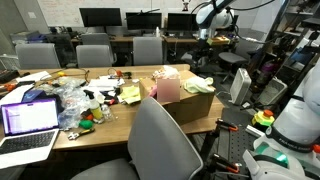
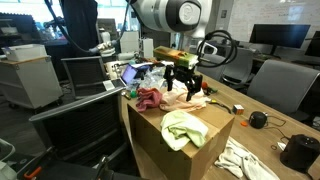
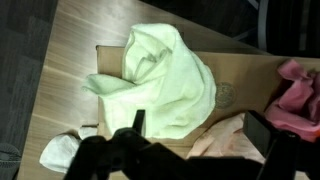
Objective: Put the green towel, the pink shirt and the peach shirt on the backrest of the chair respectively
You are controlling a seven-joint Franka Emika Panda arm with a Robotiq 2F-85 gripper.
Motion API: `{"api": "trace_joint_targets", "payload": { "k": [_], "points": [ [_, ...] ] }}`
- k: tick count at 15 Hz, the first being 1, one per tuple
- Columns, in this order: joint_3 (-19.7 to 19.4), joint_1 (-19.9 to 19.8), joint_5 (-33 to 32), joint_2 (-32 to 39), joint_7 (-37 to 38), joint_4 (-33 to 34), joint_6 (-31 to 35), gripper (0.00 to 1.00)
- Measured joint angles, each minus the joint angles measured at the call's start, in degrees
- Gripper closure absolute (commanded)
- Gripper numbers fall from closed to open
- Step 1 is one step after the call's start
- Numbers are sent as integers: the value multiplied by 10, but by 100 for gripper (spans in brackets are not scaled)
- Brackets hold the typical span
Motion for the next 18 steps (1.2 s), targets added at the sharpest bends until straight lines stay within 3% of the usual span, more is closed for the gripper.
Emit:
{"api": "trace_joint_targets", "payload": {
  "k": [18],
  "points": [
    [19,-17,90,91,18,11,57,0]
  ]
}}
